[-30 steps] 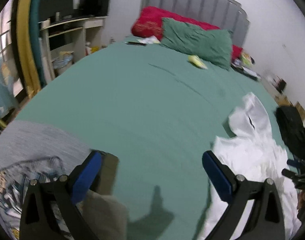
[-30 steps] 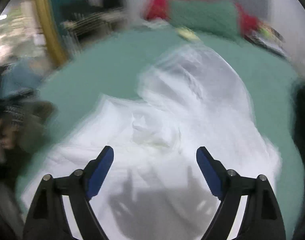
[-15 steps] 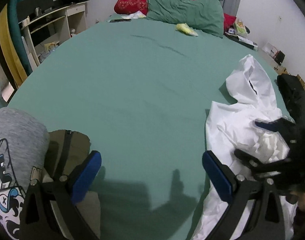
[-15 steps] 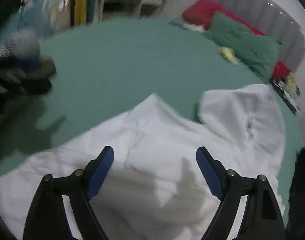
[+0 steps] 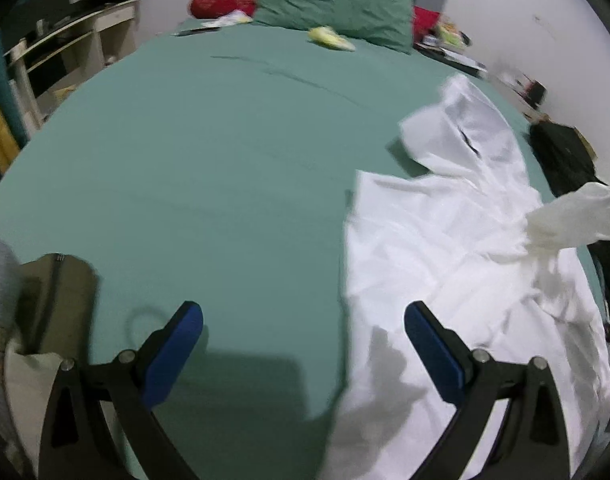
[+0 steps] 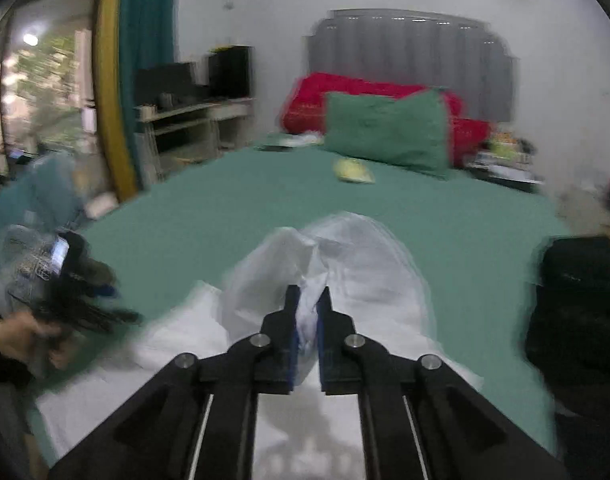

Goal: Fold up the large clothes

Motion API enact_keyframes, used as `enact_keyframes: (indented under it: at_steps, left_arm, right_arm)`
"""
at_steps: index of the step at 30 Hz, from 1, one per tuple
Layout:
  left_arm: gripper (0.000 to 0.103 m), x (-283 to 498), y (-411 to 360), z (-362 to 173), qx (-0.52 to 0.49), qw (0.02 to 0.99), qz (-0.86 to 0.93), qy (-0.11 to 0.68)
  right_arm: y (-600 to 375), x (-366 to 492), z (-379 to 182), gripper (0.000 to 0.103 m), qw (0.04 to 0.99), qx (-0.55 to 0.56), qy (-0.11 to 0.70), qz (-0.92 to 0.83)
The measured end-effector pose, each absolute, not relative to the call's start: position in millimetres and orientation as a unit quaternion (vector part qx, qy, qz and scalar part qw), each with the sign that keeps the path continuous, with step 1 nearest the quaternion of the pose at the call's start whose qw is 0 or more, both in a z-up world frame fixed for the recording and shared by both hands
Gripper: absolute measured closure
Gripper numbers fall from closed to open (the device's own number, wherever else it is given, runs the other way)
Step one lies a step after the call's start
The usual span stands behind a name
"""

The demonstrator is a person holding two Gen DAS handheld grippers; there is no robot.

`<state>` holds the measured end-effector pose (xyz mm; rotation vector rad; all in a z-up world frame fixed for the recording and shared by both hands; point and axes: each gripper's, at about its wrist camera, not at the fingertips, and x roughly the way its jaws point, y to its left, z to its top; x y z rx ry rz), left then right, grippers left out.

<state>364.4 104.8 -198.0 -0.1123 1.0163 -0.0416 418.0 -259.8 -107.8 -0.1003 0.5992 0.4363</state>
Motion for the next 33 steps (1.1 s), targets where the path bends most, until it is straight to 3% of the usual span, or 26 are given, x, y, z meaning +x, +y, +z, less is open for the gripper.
enact_keyframes:
  at_steps: [2,3,5,8,12,15,17,18,20,21,22,23,25,33]
  left_arm:
    - [0.002,363.0,94.9,-200.9,-0.046,0.87,-0.032,0.49]
    - [0.002,362.1,89.3,-203.7,-0.04,0.868,-0.038,0.493]
    - [0.002,361.4,82.4,-210.6,-0.03,0.862,-0.047,0.504]
    - [0.002,359.7,74.3,-218.7,-0.019,0.857,-0.059,0.512]
    - [0.003,355.3,62.9,-211.2,0.006,0.869,-0.076,0.489]
    - [0.012,349.7,52.6,-204.5,0.04,0.879,-0.09,0.467]
    - [0.026,349.2,47.2,-206.0,0.058,0.878,-0.102,0.465]
    - [0.03,350.1,44.8,-209.1,0.066,0.875,-0.105,0.468]
    - [0.056,352.7,41.1,-219.9,0.076,0.867,-0.111,0.48]
    - [0.065,355.2,41.6,-227.1,0.078,0.861,-0.116,0.49]
    - [0.07,357.1,43.9,-230.4,0.073,0.86,-0.119,0.491]
    - [0.085,357.0,46.6,-228.4,0.066,0.867,-0.116,0.481]
    - [0.097,356.2,49.0,-224.3,0.065,0.87,-0.112,0.476]
    - [0.099,336.0,78.6,-183.2,0.038,0.921,-0.008,0.387]
  right_arm:
    - [-315.0,417.7,-139.5,0.087,0.927,-0.023,0.343,0.149]
    - [-332.1,419.5,-152.1,0.062,0.92,-0.008,0.368,0.133]
    - [-371.5,418.3,-187.2,0.039,0.903,0.034,0.422,0.075]
    - [-399.0,409.6,-219.7,0.038,0.882,0.121,0.454,0.039]
    - [-343.8,415.7,-215.7,0.039,0.899,0.057,0.421,0.103]
    - [-295.8,446.4,-221.4,0.039,0.882,-0.012,0.45,0.142]
    - [-277.0,467.1,-238.6,0.039,0.862,-0.051,0.481,0.15]
    - [-274.3,471.2,-244.3,0.041,0.853,-0.058,0.495,0.154]
    - [-272.1,477.0,-257.9,0.081,0.832,-0.064,0.523,0.172]
    - [-271.1,478.8,-261.8,0.1,0.824,-0.075,0.535,0.174]
    - [-270.1,477.2,-257.5,0.101,0.824,-0.089,0.53,0.182]
    - [-269.2,476.1,-251.2,0.101,0.825,-0.1,0.525,0.186]
    - [-266.0,474.7,-229.7,0.101,0.835,-0.117,0.505,0.185]
    - [-234.6,466.7,-107.1,0.101,0.897,-0.172,0.359,0.194]
